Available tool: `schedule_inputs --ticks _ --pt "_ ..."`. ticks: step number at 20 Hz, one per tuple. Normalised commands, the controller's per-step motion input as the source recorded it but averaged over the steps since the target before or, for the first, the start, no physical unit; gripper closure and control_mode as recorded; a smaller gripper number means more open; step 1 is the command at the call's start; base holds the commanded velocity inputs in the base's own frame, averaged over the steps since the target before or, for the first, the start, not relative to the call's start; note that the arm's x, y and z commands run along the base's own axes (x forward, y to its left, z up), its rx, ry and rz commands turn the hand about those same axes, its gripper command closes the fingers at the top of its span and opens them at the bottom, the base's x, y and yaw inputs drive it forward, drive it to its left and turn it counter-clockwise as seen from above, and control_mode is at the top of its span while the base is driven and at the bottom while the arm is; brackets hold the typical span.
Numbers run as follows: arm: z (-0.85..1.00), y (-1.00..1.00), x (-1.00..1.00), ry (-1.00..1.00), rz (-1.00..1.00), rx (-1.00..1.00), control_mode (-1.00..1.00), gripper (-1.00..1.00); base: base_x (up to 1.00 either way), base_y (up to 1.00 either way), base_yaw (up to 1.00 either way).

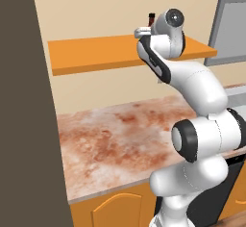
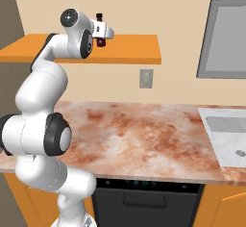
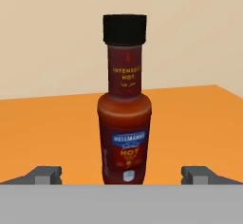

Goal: Take 2 condiments from the cabinet and move them on the counter near the stove.Make sure the condiments are lined up with each other, next to each other.

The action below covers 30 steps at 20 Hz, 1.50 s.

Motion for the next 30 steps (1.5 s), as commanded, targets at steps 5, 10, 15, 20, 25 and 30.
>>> schedule_inputs --ticks 5,10,15,20,25,30 --pt "0.00 0.00 0.10 0.01 -0.02 0.00 -1.00 -1.00 0.00 0.00 0.00" --pt "0.00 0.00 0.10 0.02 -0.02 0.00 -1.00 -1.00 0.00 0.00 0.00" --pt "0.00 0.00 0.07 0.03 -0.01 0.00 -1.00 -1.00 0.00 0.00 0.00" --pt "0.00 0.00 0.08 0.01 -0.01 0.00 -1.00 -1.00 0.00 0.00 0.00" --pt "-0.01 0.00 0.08 0.00 -0.01 0.00 -1.00 -1.00 0.00 0.00 0.00" --pt "-0.01 0.00 0.09 0.00 -0.01 0.00 -1.00 -1.00 0.00 0.00 0.00"
